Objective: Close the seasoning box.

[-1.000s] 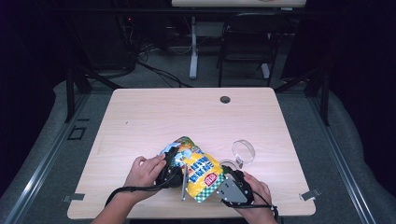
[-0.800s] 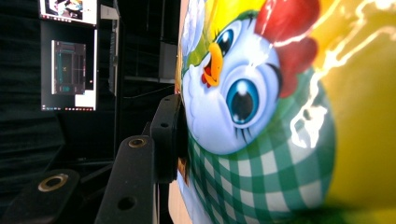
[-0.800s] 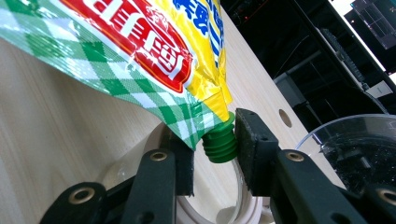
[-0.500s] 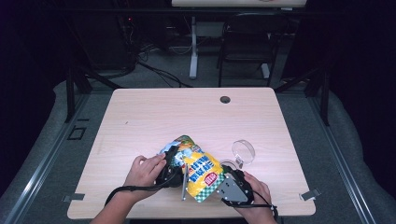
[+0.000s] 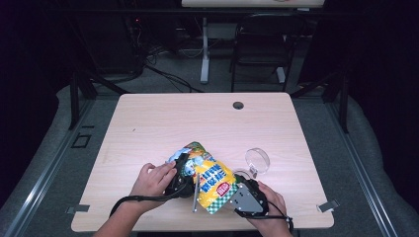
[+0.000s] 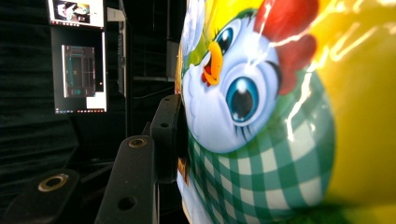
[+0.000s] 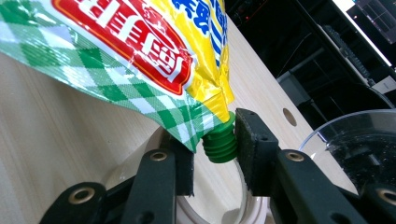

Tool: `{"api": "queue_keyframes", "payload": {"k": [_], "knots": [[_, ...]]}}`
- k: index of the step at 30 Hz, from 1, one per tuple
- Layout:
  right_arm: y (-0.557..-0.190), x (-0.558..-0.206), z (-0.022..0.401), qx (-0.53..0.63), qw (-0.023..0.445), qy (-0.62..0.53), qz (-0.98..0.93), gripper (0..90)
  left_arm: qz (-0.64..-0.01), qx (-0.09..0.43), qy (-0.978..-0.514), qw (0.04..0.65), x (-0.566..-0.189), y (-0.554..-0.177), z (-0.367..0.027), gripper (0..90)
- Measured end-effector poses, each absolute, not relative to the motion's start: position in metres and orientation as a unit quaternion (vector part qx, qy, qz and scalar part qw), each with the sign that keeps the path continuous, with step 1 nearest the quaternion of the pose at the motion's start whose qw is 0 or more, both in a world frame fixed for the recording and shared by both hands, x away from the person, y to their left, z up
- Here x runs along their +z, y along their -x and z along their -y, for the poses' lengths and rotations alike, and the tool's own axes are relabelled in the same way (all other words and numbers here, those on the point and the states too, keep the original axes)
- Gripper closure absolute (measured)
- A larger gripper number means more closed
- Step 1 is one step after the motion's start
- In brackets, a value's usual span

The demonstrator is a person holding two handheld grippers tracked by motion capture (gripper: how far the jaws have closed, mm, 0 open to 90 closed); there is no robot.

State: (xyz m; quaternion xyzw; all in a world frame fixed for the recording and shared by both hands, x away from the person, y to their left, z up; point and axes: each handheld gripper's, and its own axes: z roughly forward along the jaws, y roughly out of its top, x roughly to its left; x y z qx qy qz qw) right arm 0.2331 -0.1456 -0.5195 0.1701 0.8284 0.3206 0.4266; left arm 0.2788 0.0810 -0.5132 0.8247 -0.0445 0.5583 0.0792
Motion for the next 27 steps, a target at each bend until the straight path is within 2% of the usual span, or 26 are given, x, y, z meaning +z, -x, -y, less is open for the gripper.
{"api": "queue_keyframes", "payload": {"k": [27], "knots": [[-0.2344, -0.5224, 0.1480, 0.336, 0.414, -0.189, -0.825, 69.6, 0.060, 0.565, -0.821, 0.058, -0.5069, -0.2777, -0.0762, 60.0]]}}
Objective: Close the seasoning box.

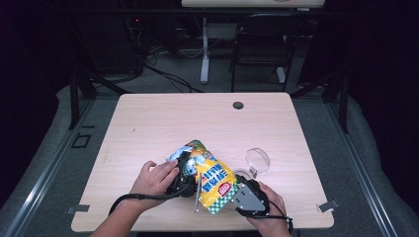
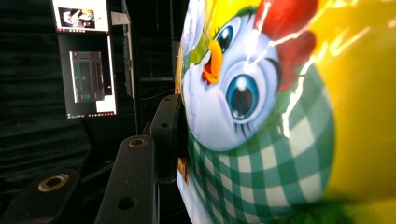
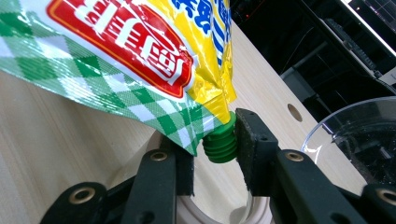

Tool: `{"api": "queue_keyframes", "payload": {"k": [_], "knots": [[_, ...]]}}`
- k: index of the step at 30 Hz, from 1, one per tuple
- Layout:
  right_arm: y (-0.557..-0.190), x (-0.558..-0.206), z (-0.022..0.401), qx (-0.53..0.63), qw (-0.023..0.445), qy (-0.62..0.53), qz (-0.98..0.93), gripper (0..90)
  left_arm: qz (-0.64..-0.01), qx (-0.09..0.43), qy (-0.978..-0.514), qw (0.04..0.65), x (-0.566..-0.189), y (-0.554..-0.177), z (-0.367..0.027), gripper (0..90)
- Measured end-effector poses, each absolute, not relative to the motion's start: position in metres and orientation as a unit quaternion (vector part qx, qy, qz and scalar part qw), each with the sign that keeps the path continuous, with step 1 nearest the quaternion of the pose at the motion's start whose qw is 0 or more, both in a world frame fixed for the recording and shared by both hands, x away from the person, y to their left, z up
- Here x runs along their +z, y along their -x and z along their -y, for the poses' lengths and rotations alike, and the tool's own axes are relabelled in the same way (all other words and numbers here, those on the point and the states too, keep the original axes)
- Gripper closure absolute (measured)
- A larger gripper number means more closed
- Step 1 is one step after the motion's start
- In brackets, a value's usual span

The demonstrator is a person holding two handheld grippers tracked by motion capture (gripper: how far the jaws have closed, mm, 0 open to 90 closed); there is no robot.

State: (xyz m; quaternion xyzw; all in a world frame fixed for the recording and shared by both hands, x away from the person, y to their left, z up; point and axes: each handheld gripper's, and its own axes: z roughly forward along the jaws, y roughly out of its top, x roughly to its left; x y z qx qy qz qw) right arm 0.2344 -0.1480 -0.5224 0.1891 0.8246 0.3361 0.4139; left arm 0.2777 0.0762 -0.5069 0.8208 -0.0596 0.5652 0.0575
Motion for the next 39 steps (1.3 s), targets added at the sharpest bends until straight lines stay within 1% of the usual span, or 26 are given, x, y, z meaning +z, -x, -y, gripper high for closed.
{"api": "queue_keyframes", "payload": {"k": [22, 25, 26, 39], "knots": [[-0.2361, -0.5233, 0.1492, 0.338, 0.410, -0.195, -0.825, 69.6, 0.068, 0.575, -0.814, 0.045, -0.5060, -0.2767, -0.0735, 60.0], [-0.2362, -0.5232, 0.1493, 0.337, 0.410, -0.195, -0.825, 69.7, 0.074, 0.585, -0.806, 0.050, -0.5062, -0.2772, -0.0734, 60.0], [-0.2370, -0.5228, 0.1499, 0.342, 0.396, -0.190, -0.831, 69.6, 0.073, 0.584, -0.807, 0.049, -0.5062, -0.2770, -0.0734, 60.1], [-0.2366, -0.5222, 0.1500, 0.337, 0.394, -0.193, -0.833, 69.8, 0.078, 0.581, -0.809, 0.034, -0.5031, -0.2759, -0.0723, 60.1]]}}
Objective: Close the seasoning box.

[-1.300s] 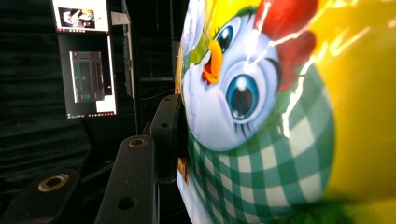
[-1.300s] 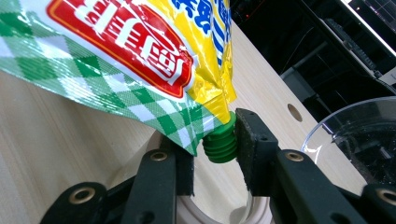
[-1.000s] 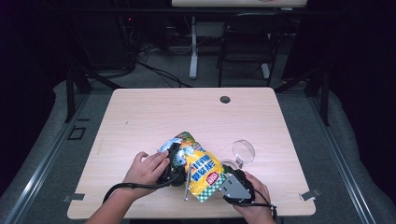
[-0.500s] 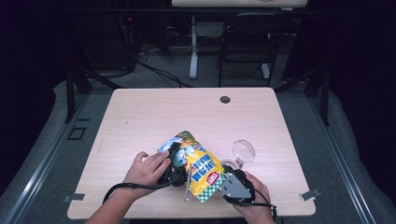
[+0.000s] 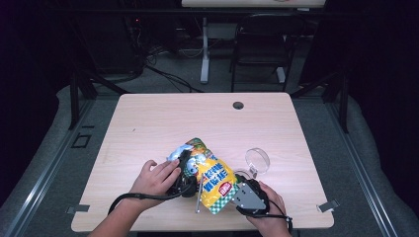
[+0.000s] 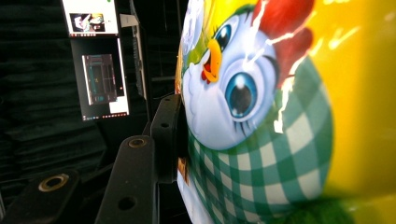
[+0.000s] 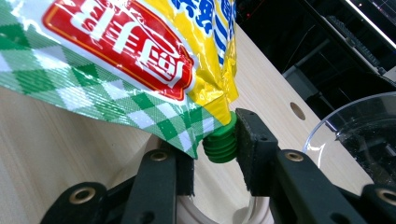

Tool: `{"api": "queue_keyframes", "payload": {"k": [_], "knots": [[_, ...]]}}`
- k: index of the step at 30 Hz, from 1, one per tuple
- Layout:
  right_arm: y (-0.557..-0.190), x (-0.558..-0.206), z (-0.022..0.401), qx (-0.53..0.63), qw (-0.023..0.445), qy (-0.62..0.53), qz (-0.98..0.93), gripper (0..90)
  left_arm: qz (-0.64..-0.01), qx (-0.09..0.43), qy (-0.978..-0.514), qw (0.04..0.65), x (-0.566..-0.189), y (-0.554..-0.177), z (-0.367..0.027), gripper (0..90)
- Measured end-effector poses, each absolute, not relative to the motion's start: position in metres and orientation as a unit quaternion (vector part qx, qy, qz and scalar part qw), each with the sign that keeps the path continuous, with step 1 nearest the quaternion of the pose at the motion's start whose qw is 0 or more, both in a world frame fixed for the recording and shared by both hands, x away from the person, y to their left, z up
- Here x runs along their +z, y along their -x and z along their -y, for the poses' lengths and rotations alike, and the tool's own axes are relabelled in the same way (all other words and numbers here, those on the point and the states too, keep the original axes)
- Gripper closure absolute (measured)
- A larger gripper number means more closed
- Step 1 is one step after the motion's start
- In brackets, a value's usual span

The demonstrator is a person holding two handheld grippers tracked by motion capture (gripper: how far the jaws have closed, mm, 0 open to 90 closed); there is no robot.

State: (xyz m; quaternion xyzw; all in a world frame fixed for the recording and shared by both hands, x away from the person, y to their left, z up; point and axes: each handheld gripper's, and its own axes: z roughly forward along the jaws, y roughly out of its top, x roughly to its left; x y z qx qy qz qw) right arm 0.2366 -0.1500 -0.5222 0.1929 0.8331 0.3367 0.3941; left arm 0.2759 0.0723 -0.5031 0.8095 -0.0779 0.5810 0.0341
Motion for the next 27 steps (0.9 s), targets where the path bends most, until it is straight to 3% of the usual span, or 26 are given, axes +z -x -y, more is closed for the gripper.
{"api": "queue_keyframes", "payload": {"k": [27], "knots": [[-0.238, -0.523, 0.151, 0.346, 0.408, -0.201, -0.821, 70.0, 0.100, 0.591, -0.800, 0.008, -0.492, -0.274, -0.066, 60.1]]}}
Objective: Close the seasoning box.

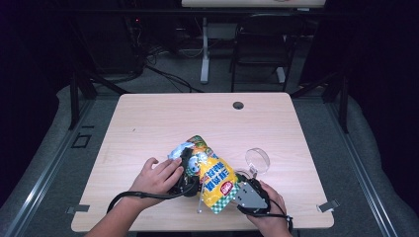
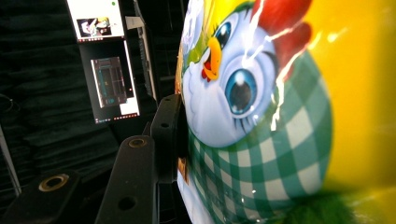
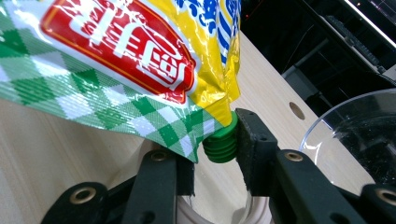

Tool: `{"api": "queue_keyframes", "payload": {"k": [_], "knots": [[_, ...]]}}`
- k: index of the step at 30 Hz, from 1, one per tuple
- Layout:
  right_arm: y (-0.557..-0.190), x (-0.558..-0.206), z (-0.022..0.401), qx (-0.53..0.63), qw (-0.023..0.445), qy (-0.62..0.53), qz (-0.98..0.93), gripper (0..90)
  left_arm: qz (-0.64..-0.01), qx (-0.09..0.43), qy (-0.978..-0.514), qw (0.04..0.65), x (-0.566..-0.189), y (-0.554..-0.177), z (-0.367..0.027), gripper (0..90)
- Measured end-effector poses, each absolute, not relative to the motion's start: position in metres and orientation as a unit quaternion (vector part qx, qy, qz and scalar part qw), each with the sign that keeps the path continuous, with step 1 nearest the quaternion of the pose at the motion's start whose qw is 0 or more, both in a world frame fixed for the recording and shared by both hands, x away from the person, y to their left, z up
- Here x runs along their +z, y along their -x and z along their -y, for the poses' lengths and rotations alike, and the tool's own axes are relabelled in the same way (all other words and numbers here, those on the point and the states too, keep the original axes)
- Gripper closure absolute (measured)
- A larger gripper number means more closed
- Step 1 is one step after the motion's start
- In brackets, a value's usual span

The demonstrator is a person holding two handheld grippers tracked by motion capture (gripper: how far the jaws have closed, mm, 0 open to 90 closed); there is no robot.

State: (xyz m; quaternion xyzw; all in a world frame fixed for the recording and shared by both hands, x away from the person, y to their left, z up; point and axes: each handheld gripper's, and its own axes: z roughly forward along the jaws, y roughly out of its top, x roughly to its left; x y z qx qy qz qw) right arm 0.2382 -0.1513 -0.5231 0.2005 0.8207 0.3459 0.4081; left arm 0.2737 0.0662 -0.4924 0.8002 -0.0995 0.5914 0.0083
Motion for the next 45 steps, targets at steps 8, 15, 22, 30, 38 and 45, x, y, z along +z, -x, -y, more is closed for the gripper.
{"api": "queue_keyframes", "payload": {"k": [8, 15, 22, 30, 38, 45], "knots": [[-0.2387, -0.5232, 0.1516, 0.345, 0.409, -0.202, -0.820, 70.2, 0.103, 0.596, -0.796, 0.004, -0.4889, -0.2721, -0.0645, 61.2], [-0.2403, -0.5247, 0.1514, 0.342, 0.410, -0.204, -0.821, 70.2, 0.108, 0.603, -0.790, 0.007, -0.4900, -0.2716, -0.0642, 61.3], [-0.2417, -0.5257, 0.1509, 0.344, 0.409, -0.207, -0.820, 70.3, 0.108, 0.599, -0.793, -0.002, -0.4881, -0.2694, -0.0638, 61.4], [-0.2438, -0.5271, 0.1515, 0.347, 0.404, -0.212, -0.819, 70.3, 0.115, 0.604, -0.788, -0.004, -0.4866, -0.2668, -0.0634, 61.5], [-0.2447, -0.5276, 0.1518, 0.350, 0.401, -0.216, -0.818, 70.4, 0.122, 0.612, -0.781, -0.010, -0.4847, -0.2647, -0.0620, 61.5], [-0.2449, -0.5284, 0.1530, 0.354, 0.395, -0.221, -0.819, 70.4, 0.128, 0.612, -0.780, -0.012, -0.4844, -0.2637, -0.0612, 61.6]]}}
